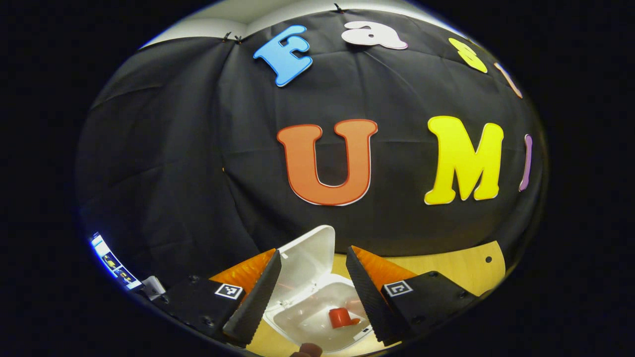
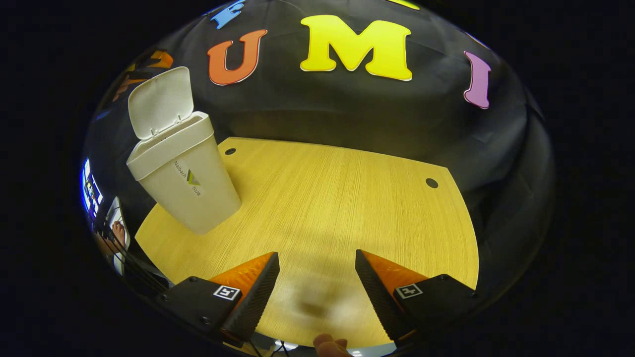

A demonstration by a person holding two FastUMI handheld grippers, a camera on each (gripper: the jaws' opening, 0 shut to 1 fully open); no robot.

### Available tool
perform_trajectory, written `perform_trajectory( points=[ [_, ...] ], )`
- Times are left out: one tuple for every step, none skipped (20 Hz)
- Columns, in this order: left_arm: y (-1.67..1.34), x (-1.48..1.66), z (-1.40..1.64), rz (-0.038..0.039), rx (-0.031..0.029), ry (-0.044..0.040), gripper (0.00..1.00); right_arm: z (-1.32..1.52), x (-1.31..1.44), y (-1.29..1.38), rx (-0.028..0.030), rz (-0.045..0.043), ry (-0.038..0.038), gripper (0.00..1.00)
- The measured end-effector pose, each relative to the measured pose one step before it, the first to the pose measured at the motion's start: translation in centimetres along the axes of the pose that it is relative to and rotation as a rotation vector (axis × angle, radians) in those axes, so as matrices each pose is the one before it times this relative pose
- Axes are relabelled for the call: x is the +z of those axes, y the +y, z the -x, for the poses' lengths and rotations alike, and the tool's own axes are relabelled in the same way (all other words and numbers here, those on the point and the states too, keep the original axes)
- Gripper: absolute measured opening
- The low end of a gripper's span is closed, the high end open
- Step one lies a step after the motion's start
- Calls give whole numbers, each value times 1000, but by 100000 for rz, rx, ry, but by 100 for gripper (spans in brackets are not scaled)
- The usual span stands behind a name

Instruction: Press the lid of the desktop garbage bin to open it, pick up the crumpled paper on the desktop and throw it into the bin, then pick up the pop can on the desktop and drop it into the bin, and finally close the garbage bin lid.

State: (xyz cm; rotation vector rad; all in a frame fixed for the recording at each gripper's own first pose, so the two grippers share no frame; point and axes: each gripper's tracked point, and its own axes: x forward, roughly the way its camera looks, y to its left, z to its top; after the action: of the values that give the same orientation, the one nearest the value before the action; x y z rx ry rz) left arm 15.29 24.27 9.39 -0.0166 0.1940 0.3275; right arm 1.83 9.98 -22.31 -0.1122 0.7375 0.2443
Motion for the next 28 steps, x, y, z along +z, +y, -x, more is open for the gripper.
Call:
perform_trajectory(
  points=[
    [771,567,-660,650,2049,-2631,87,102,-176,66,-87,-43,151,97],
    [763,294,-637,505,2396,-1966,87,-12,-183,73,-201,-45,303,97],
    [863,-29,-668,719,2299,-1371,87,27,-211,44,-172,49,411,97],
    [476,-96,-704,1518,1318,-477,87,21,-144,37,-234,279,457,97],
    [386,30,-526,2274,807,-285,87,23,-60,12,-329,402,111,97],
    [171,-47,-548,2540,272,-300,87,-55,-77,-11,-357,282,57,97],
    [334,18,-569,1704,413,-498,87,28,3,50,-52,92,260,97],
    [236,-123,-308,920,737,-100,87,-6,-27,35,-72,112,70,97],
    [-17,-537,-389,1104,168,1261,87,-25,13,36,-160,389,193,97],
    [-84,-528,-196,1073,-253,1350,87,-65,-95,72,81,491,136,97],
    [-120,-606,-198,1653,-267,2089,87,-42,-50,0,43,500,145,97],
    [-20,115,177,2928,73,-1017,87,20,-48,44,157,438,178,97],
    [-173,-170,-278,2720,-918,-50,88,-68,-16,36,241,331,177,97],
    [-127,-359,302,2473,-405,1349,87,29,-60,-34,367,217,46,97],
    [-169,-46,362,2176,-400,155,88,-20,-57,-74,212,416,113,97],
    [-168,-369,312,882,-444,921,88,-19,-127,-66,298,381,-52,97],
    [-397,-436,569,806,-476,935,88,-68,-99,-84,343,122,68,97],
    [-516,-459,566,1113,-282,1382,88,14,-148,-21,698,-124,206,96],
    [-418,-464,571,1374,-187,847,88,-44,-134,-56,835,-44,129,97],
    [-458,-581,604,873,45,467,89,13,-101,-90,721,177,-92,97],
    [-443,-651,572,385,260,41,89,9,-141,-42,1286,299,-30,97],
    [-376,-727,572,-318,151,188,89,45,-218,105,2100,-415,316,97],
    [-399,-856,574,-207,485,666,89,-6,-167,-147,1092,-294,320,97],
    [-345,-1034,479,600,148,1267,89,21,-46,-255,1235,100,-379,97],
    [-488,-1094,448,1080,440,1547,89,49,-107,-290,1177,89,-278,97],
    [-219,-1056,454,1620,992,1004,89,-79,-174,-442,999,-19,80,96],
    [-398,-1025,436,1519,973,1065,89,-59,-242,-387,1257,25,302,97],
    [-223,-1019,363,1112,1545,331,89,-58,-256,-416,1089,120,285,97]
  ],
)
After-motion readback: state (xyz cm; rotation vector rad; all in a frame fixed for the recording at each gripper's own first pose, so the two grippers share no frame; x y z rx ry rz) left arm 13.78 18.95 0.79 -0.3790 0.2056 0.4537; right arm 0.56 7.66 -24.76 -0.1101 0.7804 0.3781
